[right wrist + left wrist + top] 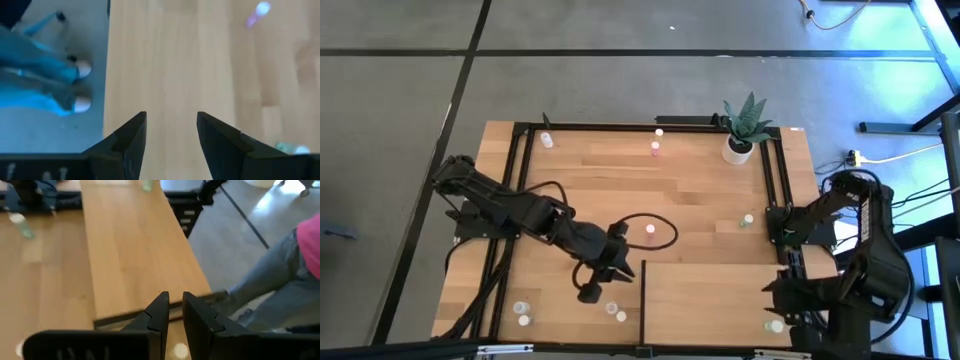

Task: Pick and place medicine bottles onto shelf by color
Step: Put the bottom right pink pill bottle on the shelf

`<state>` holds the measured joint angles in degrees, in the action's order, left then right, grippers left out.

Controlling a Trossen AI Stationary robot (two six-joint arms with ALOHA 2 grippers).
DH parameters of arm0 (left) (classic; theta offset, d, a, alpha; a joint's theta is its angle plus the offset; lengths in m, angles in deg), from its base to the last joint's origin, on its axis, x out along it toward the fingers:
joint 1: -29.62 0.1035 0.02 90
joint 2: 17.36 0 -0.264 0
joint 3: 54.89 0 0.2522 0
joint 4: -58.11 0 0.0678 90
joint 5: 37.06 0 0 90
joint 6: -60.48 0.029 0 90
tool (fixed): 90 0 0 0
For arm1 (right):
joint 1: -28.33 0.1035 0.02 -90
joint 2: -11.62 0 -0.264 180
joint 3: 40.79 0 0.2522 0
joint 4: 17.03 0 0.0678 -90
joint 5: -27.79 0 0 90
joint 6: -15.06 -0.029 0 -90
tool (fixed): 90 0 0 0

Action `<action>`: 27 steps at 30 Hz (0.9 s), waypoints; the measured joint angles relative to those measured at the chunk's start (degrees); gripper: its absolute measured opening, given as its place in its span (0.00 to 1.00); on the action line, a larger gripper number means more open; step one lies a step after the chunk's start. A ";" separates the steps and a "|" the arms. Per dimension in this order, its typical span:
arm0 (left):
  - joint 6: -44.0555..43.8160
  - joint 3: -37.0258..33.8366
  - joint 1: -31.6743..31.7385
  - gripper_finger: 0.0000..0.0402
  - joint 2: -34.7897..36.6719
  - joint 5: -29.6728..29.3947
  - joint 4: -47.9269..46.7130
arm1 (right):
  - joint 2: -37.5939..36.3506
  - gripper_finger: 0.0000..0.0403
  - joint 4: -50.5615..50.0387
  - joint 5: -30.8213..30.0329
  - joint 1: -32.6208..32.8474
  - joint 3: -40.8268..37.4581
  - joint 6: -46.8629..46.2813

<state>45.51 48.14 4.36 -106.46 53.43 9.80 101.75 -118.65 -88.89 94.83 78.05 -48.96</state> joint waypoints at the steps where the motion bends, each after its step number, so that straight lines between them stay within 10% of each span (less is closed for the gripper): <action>1: -0.28 0.00 -0.45 0.12 0.13 0.02 -0.84 | -0.31 0.44 -0.01 -1.12 0.00 0.00 0.01; 18: -32.60 0.00 -4.78 0.12 2.43 -10.59 -23.91 | -4.41 0.44 0.36 -18.96 0.00 0.00 0.05; 27: -27.23 -0.04 -0.13 0.12 3.11 -12.49 -25.29 | -6.32 0.44 0.34 -21.75 -2.75 0.00 0.29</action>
<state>18.29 48.10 4.23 -103.35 40.94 -15.49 95.43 -118.32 -110.64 92.08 78.05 -48.67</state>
